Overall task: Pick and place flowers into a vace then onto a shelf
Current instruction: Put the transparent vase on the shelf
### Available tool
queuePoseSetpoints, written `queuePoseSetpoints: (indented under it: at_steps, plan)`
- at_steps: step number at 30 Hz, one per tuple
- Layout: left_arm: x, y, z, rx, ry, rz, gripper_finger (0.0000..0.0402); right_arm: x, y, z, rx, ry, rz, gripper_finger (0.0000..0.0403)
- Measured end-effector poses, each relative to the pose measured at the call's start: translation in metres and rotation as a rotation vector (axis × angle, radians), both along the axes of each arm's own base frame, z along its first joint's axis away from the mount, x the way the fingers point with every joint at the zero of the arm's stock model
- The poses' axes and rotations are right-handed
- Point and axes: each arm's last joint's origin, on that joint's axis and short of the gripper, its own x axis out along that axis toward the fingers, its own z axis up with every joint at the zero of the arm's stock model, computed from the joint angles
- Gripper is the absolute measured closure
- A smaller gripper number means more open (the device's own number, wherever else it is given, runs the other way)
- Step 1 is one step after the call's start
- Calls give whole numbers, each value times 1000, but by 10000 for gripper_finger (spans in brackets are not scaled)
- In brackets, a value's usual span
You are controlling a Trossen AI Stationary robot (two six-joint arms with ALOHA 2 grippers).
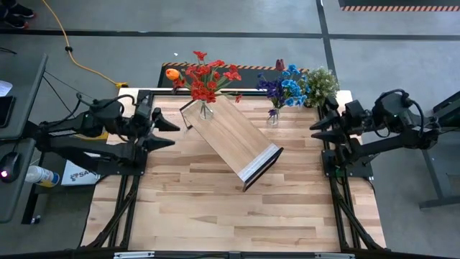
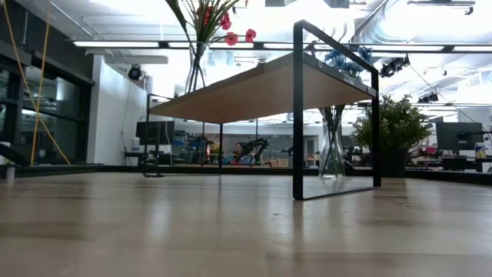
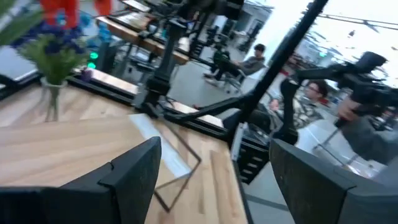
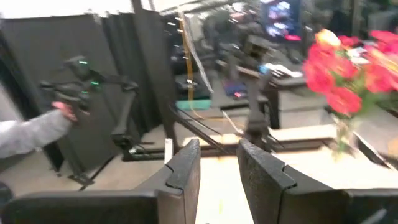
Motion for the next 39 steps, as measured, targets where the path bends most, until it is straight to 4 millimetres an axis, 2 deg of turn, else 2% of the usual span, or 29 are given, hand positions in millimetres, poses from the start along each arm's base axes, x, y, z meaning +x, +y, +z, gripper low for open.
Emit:
queuePoseSetpoints:
  at_steps: [11,23,39]
  plan:
    - [-8,-15,17,11,-53,-80,69,-17,-5,-25,119,267,-147,304]
    - [-10,-23,16,24,-38,-144,69,-30,-9,-57,217,637,-315,305]
    - [-10,-21,10,-5,25,-98,69,-49,-11,-77,282,908,-433,304]
